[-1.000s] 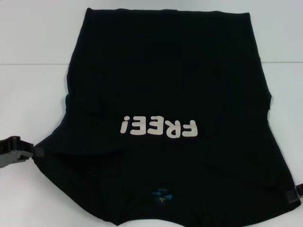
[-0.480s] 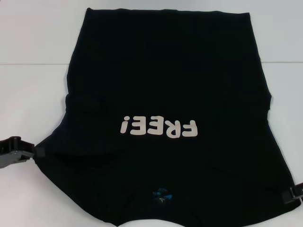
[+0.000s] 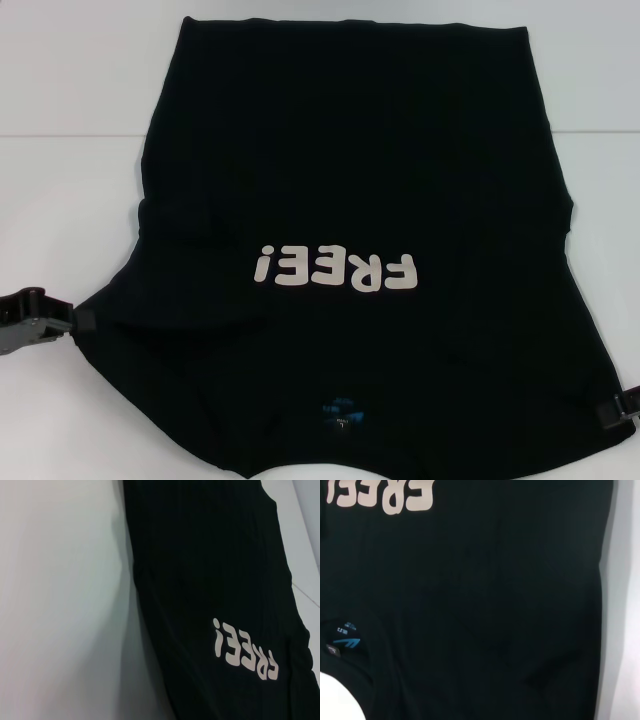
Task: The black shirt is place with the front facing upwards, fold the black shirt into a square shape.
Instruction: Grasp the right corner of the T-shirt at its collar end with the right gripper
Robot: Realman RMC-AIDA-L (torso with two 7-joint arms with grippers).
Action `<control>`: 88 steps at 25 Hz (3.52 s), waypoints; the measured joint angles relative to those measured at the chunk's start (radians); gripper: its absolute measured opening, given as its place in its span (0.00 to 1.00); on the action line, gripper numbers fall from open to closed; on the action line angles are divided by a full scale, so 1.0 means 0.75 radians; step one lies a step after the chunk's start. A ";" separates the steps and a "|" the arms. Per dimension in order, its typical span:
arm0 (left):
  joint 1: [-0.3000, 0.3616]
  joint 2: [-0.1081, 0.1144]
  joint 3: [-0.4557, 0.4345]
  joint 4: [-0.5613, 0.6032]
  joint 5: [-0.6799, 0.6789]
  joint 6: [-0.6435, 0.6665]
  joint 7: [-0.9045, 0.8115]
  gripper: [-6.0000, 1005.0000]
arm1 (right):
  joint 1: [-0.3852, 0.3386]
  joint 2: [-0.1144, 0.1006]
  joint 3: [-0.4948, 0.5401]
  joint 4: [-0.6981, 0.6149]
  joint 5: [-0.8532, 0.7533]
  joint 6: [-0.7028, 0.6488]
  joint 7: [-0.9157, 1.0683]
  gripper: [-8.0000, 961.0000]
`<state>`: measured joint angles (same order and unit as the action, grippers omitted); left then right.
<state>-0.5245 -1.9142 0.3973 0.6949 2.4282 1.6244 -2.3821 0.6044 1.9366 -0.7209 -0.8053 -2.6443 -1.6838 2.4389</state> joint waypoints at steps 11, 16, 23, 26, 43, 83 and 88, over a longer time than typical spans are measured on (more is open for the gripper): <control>0.000 0.000 0.000 0.000 -0.002 0.002 0.000 0.03 | 0.008 0.012 -0.002 0.000 -0.007 0.000 0.000 0.84; 0.000 0.001 0.000 0.000 -0.002 0.005 0.000 0.03 | 0.026 0.023 -0.002 0.019 -0.008 -0.002 -0.010 0.84; 0.001 0.002 0.000 0.000 -0.004 0.007 0.000 0.03 | 0.054 0.026 -0.002 0.059 -0.004 0.000 -0.022 0.84; 0.002 0.002 0.000 0.000 -0.004 0.006 0.000 0.03 | 0.057 0.026 0.006 0.064 -0.002 0.000 -0.031 0.84; 0.002 0.002 0.000 0.000 -0.004 0.002 0.000 0.03 | 0.007 -0.031 0.061 0.068 0.059 -0.005 -0.044 0.84; 0.004 -0.001 0.000 0.000 -0.021 0.004 0.013 0.03 | -0.014 -0.027 0.047 0.104 0.043 0.011 -0.032 0.84; 0.007 -0.002 0.000 0.000 -0.021 0.007 0.014 0.03 | -0.011 -0.025 0.047 0.105 0.041 0.017 -0.033 0.84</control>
<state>-0.5195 -1.9156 0.3973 0.6949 2.4128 1.6296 -2.3715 0.5962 1.9181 -0.6857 -0.7265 -2.6135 -1.6714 2.4145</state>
